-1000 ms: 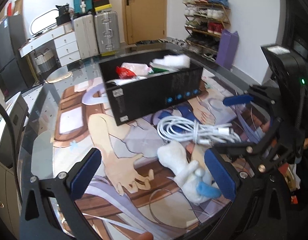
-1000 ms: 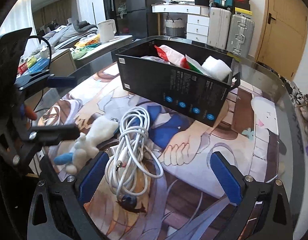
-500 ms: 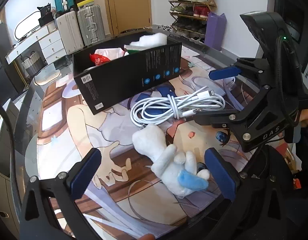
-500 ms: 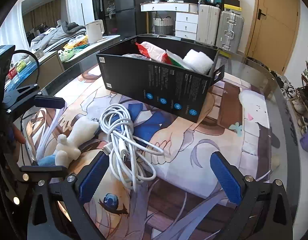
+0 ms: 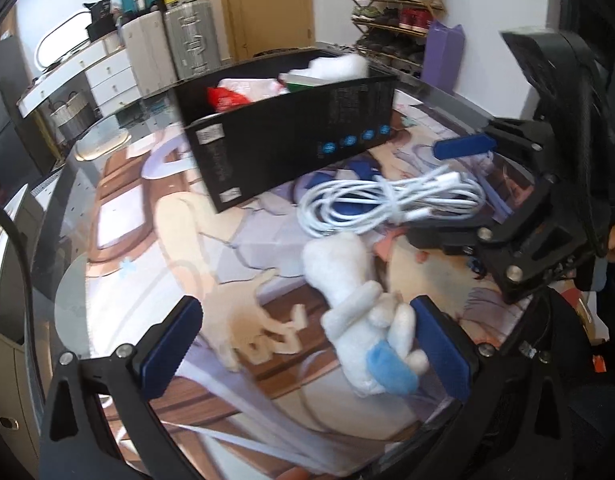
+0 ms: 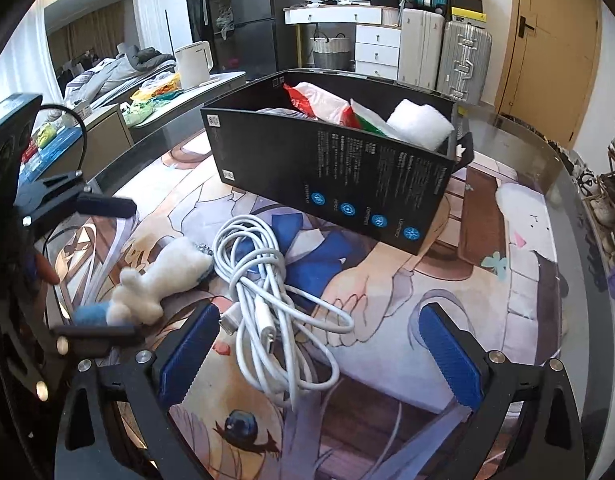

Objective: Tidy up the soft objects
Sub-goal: 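Move both open tools toward the white plush toy and coiled white cable, then grasp the coiled white cable with the right tool while the left tool grasps the white plush toy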

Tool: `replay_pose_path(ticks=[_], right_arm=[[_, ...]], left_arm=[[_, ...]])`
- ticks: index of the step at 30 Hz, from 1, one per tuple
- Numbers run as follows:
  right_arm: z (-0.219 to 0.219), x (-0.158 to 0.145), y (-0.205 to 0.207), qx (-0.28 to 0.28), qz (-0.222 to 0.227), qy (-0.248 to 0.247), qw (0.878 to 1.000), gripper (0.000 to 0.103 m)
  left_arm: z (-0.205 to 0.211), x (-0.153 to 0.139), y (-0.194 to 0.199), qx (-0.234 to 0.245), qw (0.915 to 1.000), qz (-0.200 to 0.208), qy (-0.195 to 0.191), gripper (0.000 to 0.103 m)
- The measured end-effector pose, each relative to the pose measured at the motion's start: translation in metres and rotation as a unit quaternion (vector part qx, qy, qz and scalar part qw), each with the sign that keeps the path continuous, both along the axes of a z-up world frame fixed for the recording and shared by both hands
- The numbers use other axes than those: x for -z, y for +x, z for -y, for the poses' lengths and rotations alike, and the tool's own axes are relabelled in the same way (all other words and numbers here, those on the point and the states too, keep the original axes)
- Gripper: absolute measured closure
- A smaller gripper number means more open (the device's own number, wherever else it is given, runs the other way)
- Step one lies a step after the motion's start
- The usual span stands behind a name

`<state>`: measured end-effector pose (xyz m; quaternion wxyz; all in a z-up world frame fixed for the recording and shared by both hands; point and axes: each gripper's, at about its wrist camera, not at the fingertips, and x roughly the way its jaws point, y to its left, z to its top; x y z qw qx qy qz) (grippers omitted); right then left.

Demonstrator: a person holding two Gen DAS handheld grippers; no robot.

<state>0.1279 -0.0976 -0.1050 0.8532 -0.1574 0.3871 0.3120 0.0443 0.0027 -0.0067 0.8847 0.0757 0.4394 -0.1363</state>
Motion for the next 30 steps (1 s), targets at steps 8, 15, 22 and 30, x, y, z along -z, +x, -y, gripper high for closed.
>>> replay_pose_path(ticks=[8,15,22,30], right_arm=[[-0.008,0.005,0.002,-0.003,-0.005,-0.004,1.000,0.022],[-0.016,0.006,-0.001,-0.020,0.002,-0.004,1.000,0.035],[-0.017,0.005,-0.003,-0.027,0.002,0.003,1.000,0.044],[-0.005,0.002,-0.002,-0.030,-0.005,0.016,0.999,0.073]], left_arm=[[-0.012,0.005,0.006,-0.016,0.9998,-0.009,-0.010,0.000],[-0.006,0.013,0.007,-0.008,0.9997,-0.021,-0.008,0.000],[-0.004,0.015,0.007,-0.006,0.9996,-0.025,-0.012,0.000],[-0.004,0.016,0.004,-0.003,0.9996,-0.025,-0.013,0.000]])
